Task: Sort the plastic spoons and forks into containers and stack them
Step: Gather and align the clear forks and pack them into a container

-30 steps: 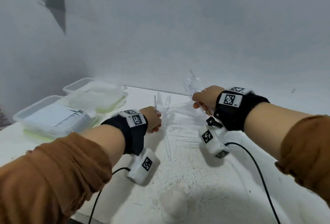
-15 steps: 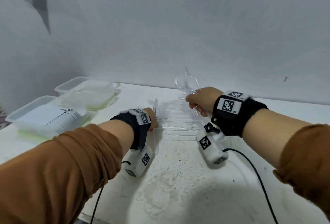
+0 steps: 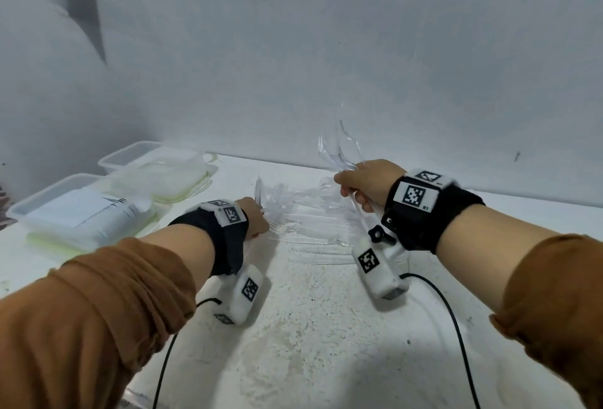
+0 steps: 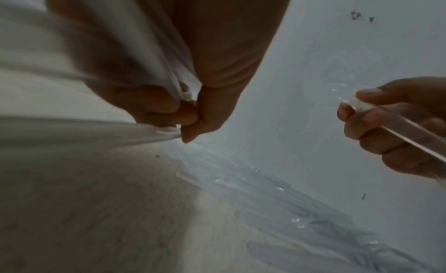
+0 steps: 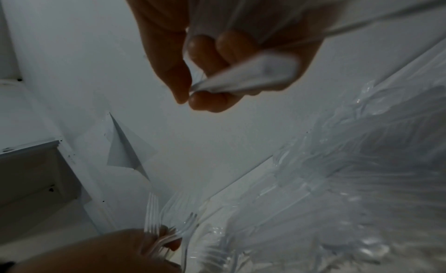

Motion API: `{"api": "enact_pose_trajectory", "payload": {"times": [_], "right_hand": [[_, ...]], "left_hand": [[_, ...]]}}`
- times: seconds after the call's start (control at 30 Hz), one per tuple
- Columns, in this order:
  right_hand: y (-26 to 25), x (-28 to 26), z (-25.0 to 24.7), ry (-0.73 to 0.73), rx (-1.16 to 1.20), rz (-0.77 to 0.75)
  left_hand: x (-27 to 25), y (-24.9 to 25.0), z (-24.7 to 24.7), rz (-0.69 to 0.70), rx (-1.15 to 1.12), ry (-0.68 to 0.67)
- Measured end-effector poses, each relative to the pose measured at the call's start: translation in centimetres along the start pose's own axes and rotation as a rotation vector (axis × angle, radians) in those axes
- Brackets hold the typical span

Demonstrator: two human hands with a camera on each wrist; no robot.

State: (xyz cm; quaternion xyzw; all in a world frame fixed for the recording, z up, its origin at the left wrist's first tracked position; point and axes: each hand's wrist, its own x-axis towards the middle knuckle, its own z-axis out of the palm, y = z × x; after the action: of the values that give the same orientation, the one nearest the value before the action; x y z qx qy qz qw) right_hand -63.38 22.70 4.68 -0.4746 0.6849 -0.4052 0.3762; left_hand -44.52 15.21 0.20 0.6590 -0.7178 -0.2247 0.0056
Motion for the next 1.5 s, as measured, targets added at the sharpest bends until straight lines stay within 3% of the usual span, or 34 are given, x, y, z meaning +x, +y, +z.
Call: {"api": "enact_pose_trajectory", "payload": {"times": [0.23, 0.47, 0.6, 1.1, 1.5], "right_hand": [[-2.1, -1.2, 0.9, -0.009, 0.08, -0.091], [-4.2, -2.9, 3.1, 0.051, 0.301, -0.231], [-4.7, -4.1, 5.2, 0.098, 0.354, -0.258], [-5.5, -5.2, 17.2, 0.122, 0.273, -0.174], [-5.7, -6.0, 20.6, 0.119, 0.28, -0.149]], "left_hand": [[-1.1, -1.6, -3.0, 0.167, -0.545, 0.126], [-3.6, -1.8, -5.2, 0.407, -1.259, 0.014], [-4.1, -2.9, -5.2, 0.456, -1.485, -0.052], [-4.0, -10.1, -5.1, 0.551, -1.552, -0.229], [-3.0, -14.2, -6.6, 0.555, -1.542, -0.229]]}}
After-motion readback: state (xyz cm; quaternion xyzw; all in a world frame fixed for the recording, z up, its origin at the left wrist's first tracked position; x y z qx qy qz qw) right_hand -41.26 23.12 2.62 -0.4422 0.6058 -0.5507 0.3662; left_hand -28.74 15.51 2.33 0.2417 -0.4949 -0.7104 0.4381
